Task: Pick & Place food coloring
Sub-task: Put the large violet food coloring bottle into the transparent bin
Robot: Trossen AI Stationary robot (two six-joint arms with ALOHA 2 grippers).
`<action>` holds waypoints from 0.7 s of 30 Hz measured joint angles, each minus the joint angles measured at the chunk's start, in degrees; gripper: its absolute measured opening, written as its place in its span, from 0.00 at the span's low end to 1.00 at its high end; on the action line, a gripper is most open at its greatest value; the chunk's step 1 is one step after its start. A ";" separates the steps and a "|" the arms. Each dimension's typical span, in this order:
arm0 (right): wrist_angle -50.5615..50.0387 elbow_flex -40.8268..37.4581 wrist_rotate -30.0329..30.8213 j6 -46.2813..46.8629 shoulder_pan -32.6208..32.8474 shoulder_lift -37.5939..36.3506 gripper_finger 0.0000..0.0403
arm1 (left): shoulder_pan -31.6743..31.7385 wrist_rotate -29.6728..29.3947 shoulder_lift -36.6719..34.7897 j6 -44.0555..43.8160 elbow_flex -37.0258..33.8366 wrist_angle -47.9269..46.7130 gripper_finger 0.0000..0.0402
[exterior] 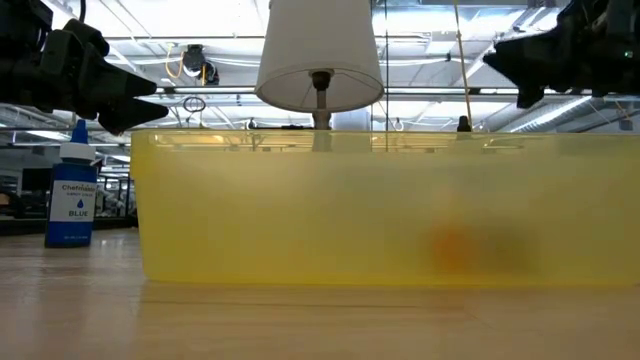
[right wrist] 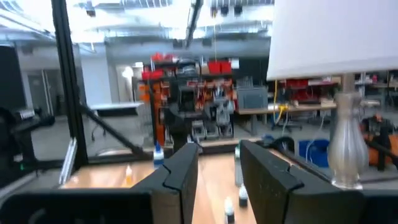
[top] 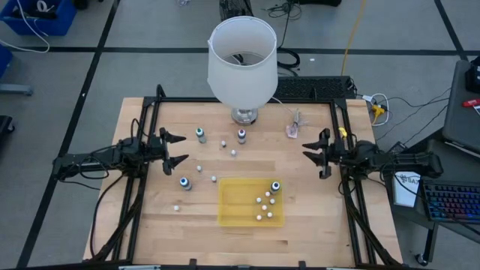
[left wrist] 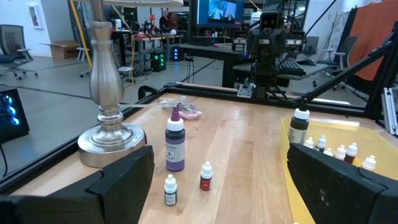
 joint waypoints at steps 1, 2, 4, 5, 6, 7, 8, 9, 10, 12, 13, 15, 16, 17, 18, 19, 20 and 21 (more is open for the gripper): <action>-1.71 0.02 0.04 0.18 0.01 0.11 0.28 | -0.01 0.00 0.00 0.00 0.01 -0.01 0.91; -2.59 0.02 0.01 0.46 0.00 0.15 0.28 | 0.01 -0.01 -0.01 0.00 0.01 0.00 0.91; -4.44 0.01 0.01 1.10 0.02 0.13 0.28 | 0.00 0.01 -0.01 0.00 0.01 0.00 0.91; -5.15 0.00 -0.01 1.20 0.02 0.06 0.28 | 0.00 0.00 -0.01 0.00 0.00 -0.01 0.91; -6.08 -0.02 -0.06 1.17 0.02 0.09 0.28 | 0.01 0.00 -0.02 0.00 -0.01 0.00 0.91; -7.56 -0.05 -0.07 1.09 0.02 0.11 0.28 | -0.01 0.00 -0.01 0.00 0.01 -0.02 0.91; -8.47 -0.05 -0.07 1.07 0.02 0.15 0.28 | 0.01 0.00 -0.02 0.00 0.01 0.00 0.91; -8.77 -0.05 -0.08 1.06 0.02 0.15 0.28 | -0.01 0.00 -0.02 0.00 0.01 0.00 0.91; -8.86 -0.06 -0.09 1.05 0.02 0.13 0.28 | -0.01 0.00 -0.02 0.00 0.01 0.00 0.91; -9.13 -0.11 -0.02 1.07 0.02 0.11 0.28 | 0.01 0.00 -0.02 0.00 0.01 -0.01 0.91; -9.37 -0.11 -0.04 1.37 0.02 0.15 0.28 | 0.00 0.00 -0.01 0.00 0.01 0.00 0.91; -9.32 -0.12 -0.02 2.89 0.02 0.13 0.28 | 0.00 0.00 -0.01 0.00 0.01 -0.01 0.91; -9.25 -0.14 -0.02 3.63 0.02 0.13 0.28 | -0.01 0.00 0.00 0.00 0.00 0.00 0.91; -9.27 -0.15 0.00 3.99 0.02 0.13 0.28 | -0.01 0.00 -0.02 0.00 0.01 0.00 0.91; -9.27 -0.15 0.00 3.99 0.02 0.13 0.28 | 0.01 0.00 -0.02 0.02 0.01 0.00 0.91; -9.27 -0.15 0.00 4.00 0.02 0.13 0.28 | 0.00 0.00 0.00 0.00 0.01 -0.02 0.91; -9.26 -0.15 0.00 4.00 0.02 0.13 0.28 | -0.01 0.00 -0.02 0.00 0.01 0.00 0.91; -9.27 -0.15 0.00 4.00 0.02 0.13 0.28 | 0.00 0.00 0.00 0.00 0.01 0.00 0.91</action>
